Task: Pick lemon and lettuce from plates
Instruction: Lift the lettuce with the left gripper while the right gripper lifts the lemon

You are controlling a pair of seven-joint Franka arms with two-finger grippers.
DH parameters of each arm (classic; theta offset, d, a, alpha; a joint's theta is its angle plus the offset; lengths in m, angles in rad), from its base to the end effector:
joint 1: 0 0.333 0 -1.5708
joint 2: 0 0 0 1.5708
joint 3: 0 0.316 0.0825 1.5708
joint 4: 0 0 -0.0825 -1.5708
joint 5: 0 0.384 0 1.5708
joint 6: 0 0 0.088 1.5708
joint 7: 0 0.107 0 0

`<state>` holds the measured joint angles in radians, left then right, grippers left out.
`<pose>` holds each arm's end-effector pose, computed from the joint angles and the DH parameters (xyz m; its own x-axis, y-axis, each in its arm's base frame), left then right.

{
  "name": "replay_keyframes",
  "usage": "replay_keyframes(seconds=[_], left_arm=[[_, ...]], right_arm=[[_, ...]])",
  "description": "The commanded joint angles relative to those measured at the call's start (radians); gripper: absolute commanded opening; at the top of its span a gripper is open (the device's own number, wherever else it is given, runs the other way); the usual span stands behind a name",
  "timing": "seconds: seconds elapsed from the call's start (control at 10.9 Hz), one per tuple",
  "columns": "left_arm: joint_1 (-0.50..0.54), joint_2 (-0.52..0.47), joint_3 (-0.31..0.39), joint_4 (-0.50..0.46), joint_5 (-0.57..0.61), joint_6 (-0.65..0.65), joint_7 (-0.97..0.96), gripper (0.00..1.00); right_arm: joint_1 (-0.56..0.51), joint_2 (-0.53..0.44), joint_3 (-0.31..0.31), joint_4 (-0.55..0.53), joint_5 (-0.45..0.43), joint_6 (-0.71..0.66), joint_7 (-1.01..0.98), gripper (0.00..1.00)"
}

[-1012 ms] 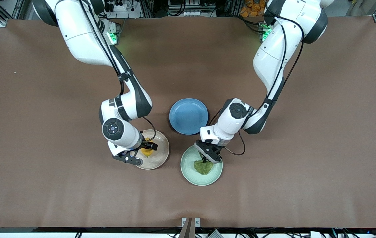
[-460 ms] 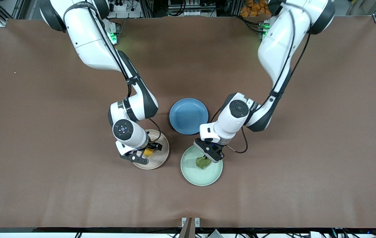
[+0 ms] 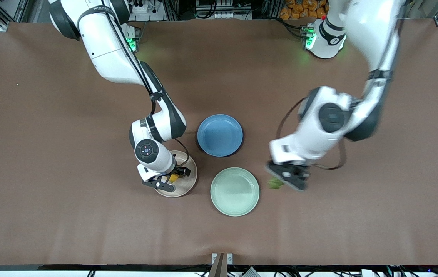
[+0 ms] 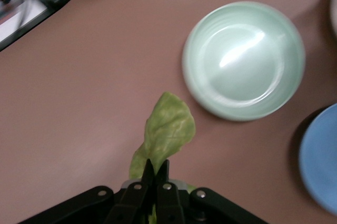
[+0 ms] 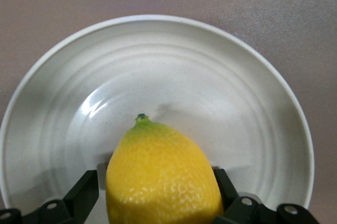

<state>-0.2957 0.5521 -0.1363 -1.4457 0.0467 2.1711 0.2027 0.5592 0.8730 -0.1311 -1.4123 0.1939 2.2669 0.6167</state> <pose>0.6663 -0.2849 0.3874 0.7938 -0.5811 0.1795 -0.5896 -0.8077 -0.0076 0.6508 0.3226 0.1787 0.9639 -0.2640 -0.0360 -0.2651 -0.9637 -0.0322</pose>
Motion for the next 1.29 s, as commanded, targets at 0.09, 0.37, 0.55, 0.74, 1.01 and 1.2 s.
replay_keyframes(seconds=[0.09, 0.37, 0.55, 0.74, 1.01, 1.2], left_arm=[[0.194, -0.025, -0.008, -0.055, 0.021, -0.158, 0.147, 0.00], [0.329, 0.070, -0.006, -0.050, 0.024, -0.143, 0.213, 0.00], [0.365, 0.115, -0.006, -0.048, 0.025, -0.131, 0.201, 0.00], [0.377, 0.118, -0.008, -0.050, 0.013, -0.137, 0.125, 1.00], [0.337, 0.027, -0.022, -0.047, 0.013, -0.222, -0.137, 1.00], [0.319, -0.052, -0.020, -0.041, 0.030, -0.295, -0.258, 1.00]], right_arm=[[-0.005, 0.026, -0.004, 0.027, -0.019, -0.001, 0.003, 0.56], [-0.030, 0.005, -0.001, 0.027, -0.027, -0.017, -0.012, 0.43], [-0.074, -0.034, 0.030, 0.029, -0.028, -0.114, -0.037, 0.43], [-0.114, -0.087, 0.036, 0.030, -0.022, -0.188, -0.095, 0.43], [-0.209, -0.181, 0.061, 0.027, -0.025, -0.288, -0.198, 0.43], [-0.267, -0.238, 0.064, 0.010, -0.027, -0.352, -0.302, 0.43]])
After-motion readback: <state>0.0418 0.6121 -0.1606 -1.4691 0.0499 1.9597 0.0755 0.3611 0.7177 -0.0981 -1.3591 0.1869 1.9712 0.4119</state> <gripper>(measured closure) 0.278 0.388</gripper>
